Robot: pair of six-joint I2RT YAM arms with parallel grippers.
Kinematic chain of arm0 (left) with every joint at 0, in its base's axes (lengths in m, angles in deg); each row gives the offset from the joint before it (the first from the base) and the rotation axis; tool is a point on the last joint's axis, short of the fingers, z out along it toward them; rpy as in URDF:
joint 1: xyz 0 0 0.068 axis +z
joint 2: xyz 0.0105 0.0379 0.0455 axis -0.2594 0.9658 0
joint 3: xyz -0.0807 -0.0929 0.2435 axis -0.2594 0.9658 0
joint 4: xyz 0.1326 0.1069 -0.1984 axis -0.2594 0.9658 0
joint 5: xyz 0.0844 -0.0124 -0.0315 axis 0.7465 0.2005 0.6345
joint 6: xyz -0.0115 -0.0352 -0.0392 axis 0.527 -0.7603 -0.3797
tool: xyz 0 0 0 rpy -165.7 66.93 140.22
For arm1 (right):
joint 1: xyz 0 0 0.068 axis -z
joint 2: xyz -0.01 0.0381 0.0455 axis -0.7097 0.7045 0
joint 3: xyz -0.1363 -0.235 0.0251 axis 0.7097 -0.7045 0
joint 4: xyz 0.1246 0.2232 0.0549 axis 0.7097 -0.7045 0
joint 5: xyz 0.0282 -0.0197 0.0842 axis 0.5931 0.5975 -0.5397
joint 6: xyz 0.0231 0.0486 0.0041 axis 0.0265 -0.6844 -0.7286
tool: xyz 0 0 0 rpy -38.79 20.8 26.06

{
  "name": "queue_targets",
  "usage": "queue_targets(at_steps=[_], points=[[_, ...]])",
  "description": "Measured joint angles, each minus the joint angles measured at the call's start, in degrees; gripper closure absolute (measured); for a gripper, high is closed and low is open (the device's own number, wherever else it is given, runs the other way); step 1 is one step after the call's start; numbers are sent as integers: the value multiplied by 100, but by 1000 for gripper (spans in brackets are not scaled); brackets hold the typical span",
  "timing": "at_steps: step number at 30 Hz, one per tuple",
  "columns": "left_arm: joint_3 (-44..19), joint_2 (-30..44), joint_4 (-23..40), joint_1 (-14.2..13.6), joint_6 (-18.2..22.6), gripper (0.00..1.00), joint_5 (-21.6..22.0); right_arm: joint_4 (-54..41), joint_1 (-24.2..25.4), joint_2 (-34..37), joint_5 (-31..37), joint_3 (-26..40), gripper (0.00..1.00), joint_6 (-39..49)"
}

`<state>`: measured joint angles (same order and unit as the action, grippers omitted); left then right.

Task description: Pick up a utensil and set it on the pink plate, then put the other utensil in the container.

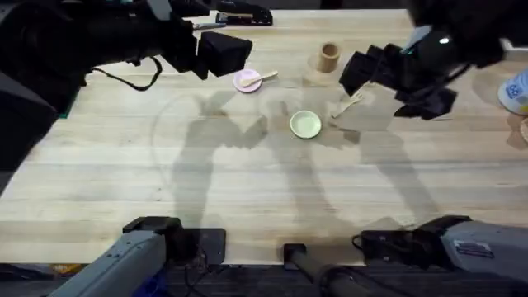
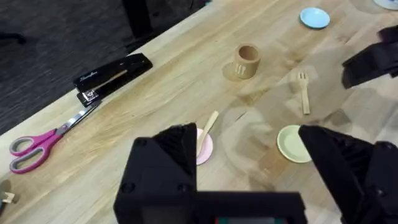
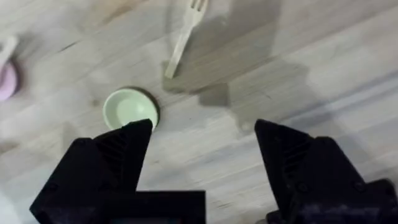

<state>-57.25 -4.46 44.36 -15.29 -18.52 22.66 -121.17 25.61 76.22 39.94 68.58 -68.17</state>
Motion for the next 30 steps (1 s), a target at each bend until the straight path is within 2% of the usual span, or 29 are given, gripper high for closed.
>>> queue_targets(at_steps=[4, 12, 24, 30], points=[[0, 0, 0, 0, 0, 7, 0, 65, 0, 466, 0, 0, 3, -391], [2, 0, 2, 0, 0, 7, -1, 817, -28, 1100, 2, 0, 3, -957], [0, 0, 15, 0, 0, 8, 1, 1335, -26, 1622, 66, 11, 4, -1544], [1, 0, 143, 0, 1, 7, 1, 1418, 35, 1838, 97, 11, 3, -2300]])
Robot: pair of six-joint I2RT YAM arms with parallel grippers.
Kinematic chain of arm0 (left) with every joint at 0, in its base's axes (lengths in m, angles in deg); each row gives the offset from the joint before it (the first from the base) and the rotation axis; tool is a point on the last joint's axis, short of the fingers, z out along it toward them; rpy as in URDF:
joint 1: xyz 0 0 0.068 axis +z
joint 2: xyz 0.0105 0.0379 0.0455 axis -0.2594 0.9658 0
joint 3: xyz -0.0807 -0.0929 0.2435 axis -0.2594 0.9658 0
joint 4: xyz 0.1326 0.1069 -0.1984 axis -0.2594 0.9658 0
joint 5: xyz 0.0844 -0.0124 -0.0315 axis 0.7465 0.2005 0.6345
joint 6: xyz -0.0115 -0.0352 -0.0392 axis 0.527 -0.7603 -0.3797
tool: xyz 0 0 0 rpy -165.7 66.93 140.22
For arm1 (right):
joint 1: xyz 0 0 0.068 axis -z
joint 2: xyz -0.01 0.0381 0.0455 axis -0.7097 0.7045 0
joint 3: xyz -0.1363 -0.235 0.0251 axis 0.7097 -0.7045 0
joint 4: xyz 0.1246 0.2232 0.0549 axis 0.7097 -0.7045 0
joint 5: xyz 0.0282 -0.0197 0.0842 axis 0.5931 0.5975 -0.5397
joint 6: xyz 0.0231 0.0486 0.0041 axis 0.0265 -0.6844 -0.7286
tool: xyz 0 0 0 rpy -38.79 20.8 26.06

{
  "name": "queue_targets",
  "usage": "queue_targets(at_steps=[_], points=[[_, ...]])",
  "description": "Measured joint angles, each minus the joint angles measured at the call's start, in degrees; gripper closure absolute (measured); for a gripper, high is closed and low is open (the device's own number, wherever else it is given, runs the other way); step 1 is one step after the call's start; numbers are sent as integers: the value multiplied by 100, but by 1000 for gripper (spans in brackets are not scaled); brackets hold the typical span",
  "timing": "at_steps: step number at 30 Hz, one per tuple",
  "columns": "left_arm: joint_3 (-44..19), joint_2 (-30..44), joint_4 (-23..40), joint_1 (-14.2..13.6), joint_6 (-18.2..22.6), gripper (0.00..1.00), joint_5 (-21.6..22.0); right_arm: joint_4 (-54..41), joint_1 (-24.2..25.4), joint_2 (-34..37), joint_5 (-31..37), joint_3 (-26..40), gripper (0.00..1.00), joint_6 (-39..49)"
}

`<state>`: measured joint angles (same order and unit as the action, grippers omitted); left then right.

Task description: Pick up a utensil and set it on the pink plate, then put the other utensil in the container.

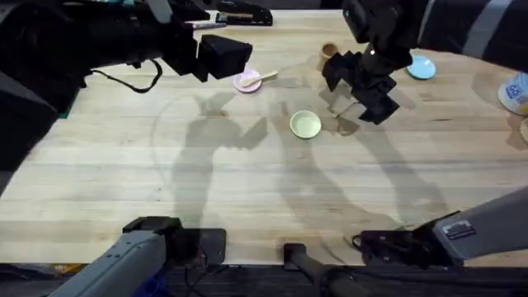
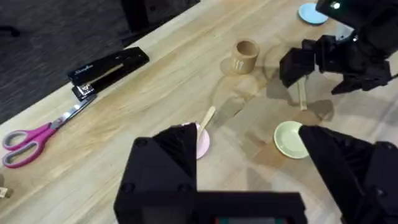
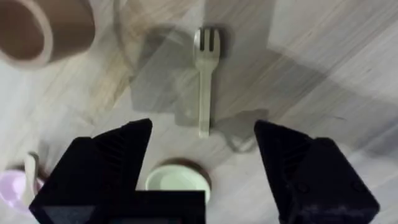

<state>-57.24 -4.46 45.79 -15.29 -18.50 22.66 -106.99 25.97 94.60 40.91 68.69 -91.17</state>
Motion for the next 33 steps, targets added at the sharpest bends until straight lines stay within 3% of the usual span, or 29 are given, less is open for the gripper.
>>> queue_targets(at_steps=[7, 11, 26, 30, 33], points=[[-1, 0, 29, 0, 1, 7, 0, 76, 311, 176, 12, 0, 26, -163], [0, 0, 28, 0, 1, 7, 0, 409, 431, 337, -28, 2, 133, 44], [-1, 0, 30, 0, 1, 7, 0, 177, 435, 784, -143, 184, 146, 429], [-1, 0, 30, 0, 1, 7, 0, 105, 433, 832, -145, 234, 355, 472], [1, 0, 30, 0, 1, 7, 0, 105, 437, 845, -148, 249, 453, 485]])
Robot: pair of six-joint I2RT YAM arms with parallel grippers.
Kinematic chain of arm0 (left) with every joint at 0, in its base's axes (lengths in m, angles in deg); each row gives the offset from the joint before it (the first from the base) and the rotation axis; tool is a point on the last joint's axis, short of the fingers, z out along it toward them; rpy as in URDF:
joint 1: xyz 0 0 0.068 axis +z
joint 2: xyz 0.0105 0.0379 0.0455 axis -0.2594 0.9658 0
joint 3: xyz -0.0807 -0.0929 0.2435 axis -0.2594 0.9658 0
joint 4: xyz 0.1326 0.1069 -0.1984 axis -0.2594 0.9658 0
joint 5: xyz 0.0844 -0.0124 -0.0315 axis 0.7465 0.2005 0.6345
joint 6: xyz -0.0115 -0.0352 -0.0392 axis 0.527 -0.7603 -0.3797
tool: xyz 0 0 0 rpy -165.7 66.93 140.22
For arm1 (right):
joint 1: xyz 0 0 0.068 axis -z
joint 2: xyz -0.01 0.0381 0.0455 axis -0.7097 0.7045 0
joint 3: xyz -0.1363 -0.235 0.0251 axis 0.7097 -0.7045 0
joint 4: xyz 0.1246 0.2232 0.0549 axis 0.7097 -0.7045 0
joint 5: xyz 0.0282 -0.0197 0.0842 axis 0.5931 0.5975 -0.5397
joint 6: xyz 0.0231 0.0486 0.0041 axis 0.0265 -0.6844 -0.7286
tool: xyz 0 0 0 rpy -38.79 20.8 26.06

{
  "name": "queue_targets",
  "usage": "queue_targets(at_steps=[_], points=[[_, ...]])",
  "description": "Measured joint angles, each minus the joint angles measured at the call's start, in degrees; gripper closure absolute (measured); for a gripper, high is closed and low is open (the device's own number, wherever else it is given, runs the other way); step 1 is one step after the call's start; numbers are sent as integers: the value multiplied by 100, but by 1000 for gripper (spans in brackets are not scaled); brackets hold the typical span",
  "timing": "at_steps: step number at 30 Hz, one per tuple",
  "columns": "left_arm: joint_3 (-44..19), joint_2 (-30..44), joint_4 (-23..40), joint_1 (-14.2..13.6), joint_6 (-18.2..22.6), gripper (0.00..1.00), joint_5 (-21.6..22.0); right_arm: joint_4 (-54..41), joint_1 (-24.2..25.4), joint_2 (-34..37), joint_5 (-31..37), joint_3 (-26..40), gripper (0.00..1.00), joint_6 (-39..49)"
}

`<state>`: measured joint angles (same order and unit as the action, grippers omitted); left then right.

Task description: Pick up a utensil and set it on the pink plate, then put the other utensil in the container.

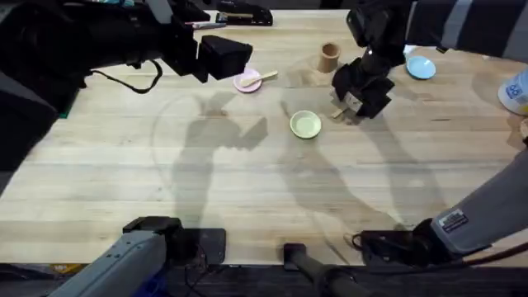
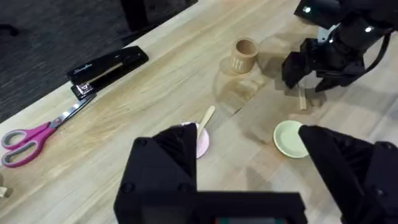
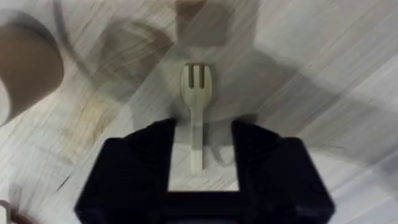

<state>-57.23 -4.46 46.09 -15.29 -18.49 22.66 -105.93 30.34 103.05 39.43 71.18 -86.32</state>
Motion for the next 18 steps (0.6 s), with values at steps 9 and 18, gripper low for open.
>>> queue_targets(at_steps=[9, 18], points=[[-2, 0, 0, 0, 0, 7, 0, 56, 0, 48, -17, 61, 880, 24], [-2, 0, 0, 0, 0, 7, 0, 28, 4, 48, -15, 83, 959, 54]])
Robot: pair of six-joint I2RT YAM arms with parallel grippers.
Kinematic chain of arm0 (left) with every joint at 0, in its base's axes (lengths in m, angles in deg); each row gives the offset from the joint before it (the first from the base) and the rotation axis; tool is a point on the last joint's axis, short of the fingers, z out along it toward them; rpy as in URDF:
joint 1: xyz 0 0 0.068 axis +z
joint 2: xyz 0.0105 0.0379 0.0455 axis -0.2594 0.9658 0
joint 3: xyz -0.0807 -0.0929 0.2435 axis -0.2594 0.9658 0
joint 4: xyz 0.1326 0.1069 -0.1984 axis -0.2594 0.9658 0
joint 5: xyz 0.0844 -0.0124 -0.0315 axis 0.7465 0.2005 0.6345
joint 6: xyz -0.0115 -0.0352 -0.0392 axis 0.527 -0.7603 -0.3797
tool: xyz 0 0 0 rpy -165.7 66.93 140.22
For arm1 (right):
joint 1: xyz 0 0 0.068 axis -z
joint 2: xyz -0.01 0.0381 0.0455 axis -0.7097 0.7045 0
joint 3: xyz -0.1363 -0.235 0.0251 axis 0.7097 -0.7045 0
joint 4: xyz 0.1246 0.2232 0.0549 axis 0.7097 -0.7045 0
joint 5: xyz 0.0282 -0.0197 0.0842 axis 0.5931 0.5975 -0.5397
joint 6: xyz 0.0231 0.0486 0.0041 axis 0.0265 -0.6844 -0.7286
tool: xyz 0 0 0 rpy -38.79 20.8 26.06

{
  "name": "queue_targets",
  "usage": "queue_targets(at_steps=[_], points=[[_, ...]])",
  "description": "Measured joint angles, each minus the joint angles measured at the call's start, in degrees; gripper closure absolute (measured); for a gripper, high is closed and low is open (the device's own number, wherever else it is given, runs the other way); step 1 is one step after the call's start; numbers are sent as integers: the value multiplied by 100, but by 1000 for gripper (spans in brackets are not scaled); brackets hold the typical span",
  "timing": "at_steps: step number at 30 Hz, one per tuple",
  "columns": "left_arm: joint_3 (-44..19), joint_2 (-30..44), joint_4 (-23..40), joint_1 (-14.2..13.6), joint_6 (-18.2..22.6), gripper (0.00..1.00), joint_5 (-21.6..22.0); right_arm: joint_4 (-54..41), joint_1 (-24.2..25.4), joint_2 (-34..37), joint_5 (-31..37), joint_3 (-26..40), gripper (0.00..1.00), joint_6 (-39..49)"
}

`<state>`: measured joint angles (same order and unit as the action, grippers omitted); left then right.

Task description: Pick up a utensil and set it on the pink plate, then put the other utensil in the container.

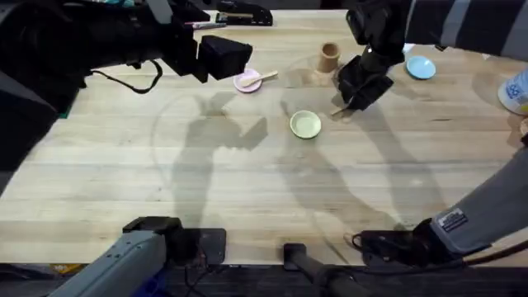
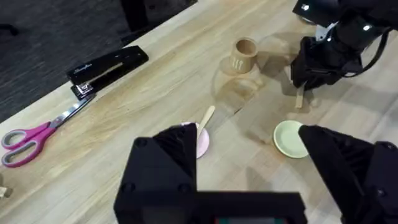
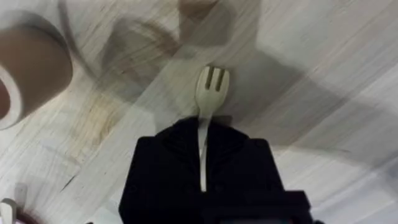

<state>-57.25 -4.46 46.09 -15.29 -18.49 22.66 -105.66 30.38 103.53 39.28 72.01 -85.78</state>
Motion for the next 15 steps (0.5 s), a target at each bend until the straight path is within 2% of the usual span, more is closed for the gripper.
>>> queue_targets(at_steps=[11, 15], points=[[0, 0, 0, 0, 0, 7, 0, -92, -2, -20, 5, 11, 972, 150], [2, 0, 0, 0, 0, 7, 0, -469, 2, -89, 104, -29, 970, 255]])
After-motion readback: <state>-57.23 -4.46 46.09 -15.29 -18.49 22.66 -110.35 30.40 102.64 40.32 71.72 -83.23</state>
